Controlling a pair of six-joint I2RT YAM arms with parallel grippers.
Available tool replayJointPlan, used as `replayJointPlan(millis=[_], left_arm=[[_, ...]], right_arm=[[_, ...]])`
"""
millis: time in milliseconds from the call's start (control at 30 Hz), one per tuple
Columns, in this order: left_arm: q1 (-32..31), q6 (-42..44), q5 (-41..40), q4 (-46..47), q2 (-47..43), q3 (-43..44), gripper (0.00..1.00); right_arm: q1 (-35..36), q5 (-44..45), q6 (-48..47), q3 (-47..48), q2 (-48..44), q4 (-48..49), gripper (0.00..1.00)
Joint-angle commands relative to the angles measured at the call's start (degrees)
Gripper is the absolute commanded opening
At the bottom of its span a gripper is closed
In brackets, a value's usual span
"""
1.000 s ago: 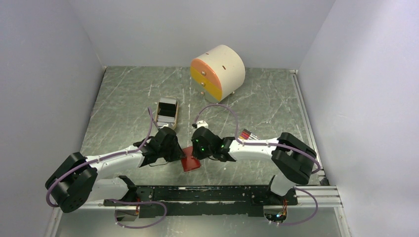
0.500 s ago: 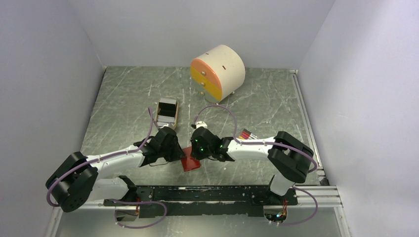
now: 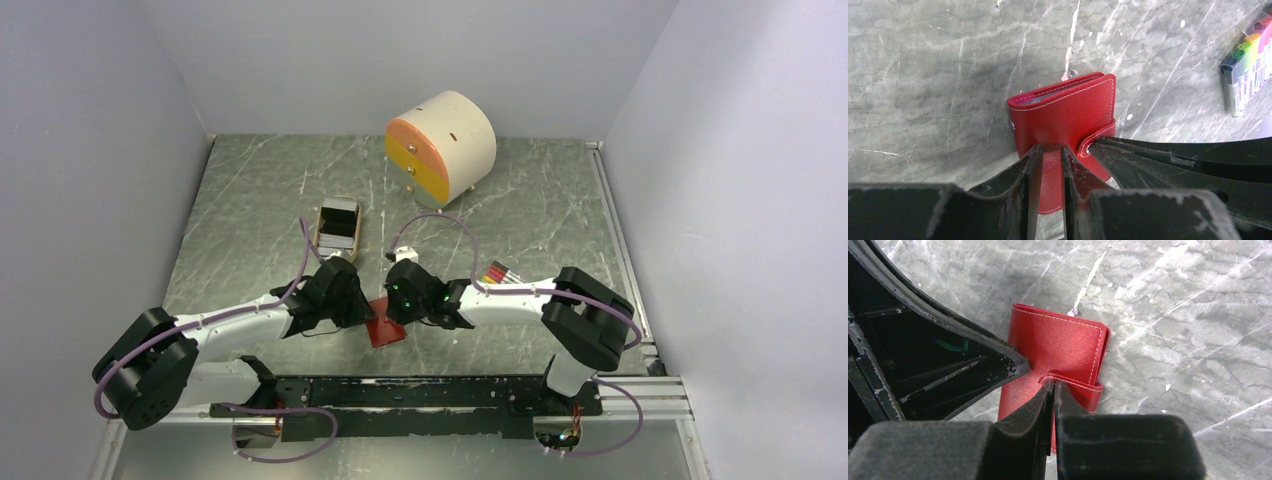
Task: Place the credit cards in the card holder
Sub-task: Close the card holder at the center of the board.
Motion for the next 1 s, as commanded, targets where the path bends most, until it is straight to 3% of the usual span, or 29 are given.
replayJointPlan(millis=[0,333,967], left_arm=[[0.07,0.44,1.16,-1.87,0.47,0.13,0.26],[0.18,-1.01,1.76,-0.51,-0.94,-0.90,0.26],[0.19,-1.77,1.73,-0.67,0.65,-0.56,0.26]], right_arm=[[1.52,0.93,-0.52,0.57,3.23,-2.39,0.07],[3.72,4.82,-1.95,1.53,6.04,-7.61,0.07],[10.29,15.01,-1.17,-2.32,2.00,-8.51,0.06]])
